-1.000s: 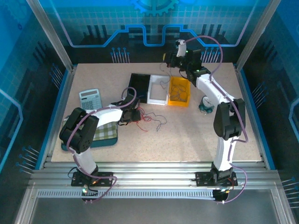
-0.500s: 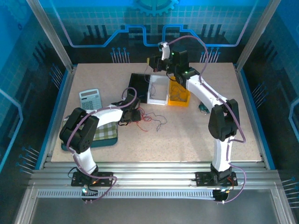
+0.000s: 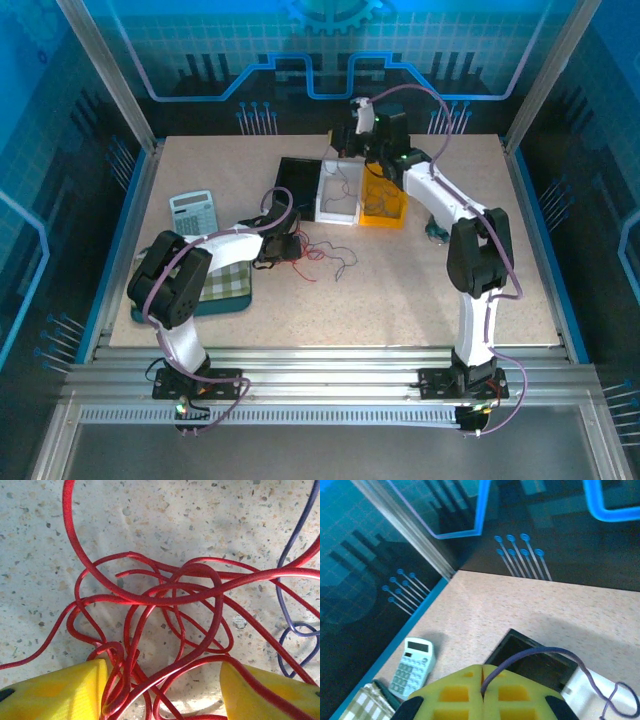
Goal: Untangle the cables
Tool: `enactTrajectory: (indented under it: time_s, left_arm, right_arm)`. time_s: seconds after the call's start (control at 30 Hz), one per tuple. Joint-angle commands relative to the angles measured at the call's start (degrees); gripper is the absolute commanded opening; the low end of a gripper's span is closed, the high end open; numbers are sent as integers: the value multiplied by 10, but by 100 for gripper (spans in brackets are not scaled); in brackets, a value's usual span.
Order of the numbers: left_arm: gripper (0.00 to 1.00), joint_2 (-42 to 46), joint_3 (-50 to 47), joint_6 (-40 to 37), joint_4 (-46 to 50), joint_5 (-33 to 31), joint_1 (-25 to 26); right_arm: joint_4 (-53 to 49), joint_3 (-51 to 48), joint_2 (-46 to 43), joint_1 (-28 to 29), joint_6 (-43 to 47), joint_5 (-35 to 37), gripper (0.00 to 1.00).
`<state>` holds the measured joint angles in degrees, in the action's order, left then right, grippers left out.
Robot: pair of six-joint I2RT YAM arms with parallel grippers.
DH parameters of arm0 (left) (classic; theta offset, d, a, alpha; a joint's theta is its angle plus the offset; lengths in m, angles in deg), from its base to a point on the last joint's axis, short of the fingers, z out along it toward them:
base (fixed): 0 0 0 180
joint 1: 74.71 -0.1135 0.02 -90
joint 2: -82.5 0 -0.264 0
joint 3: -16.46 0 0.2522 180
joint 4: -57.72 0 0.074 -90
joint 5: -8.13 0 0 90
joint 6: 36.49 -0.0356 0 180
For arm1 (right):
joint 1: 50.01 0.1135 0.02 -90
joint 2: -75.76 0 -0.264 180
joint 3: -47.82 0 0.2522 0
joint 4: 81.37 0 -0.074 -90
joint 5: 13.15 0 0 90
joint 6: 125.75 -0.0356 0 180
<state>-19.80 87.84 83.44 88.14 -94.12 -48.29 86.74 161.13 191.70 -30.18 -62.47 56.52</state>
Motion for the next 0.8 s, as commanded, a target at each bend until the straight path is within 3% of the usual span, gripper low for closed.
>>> enactTrajectory:
  time_s: [0.0,0.23,0.53,0.6,0.67,0.77]
  left_arm:
    - [63,-1,4,0,39,-9,3]
    - [63,-4,6,1,38,-8,3]
    - [63,-6,9,-1,37,-6,4]
    - [63,-5,7,-1,38,-8,5]
    - [63,-2,5,-1,36,-9,6]
    - [63,-1,3,0,37,-10,6]
  right_arm:
    - [-35,-11,16,-8,4,1,3]
    - [-86,-45,17,-4,21,12,3]
    - [-174,20,74,2,26,15,6]
    - [-185,27,78,2,27,29,16]
    - [-175,17,69,3,25,44,39]
    - [-152,-11,40,3,25,73,45]
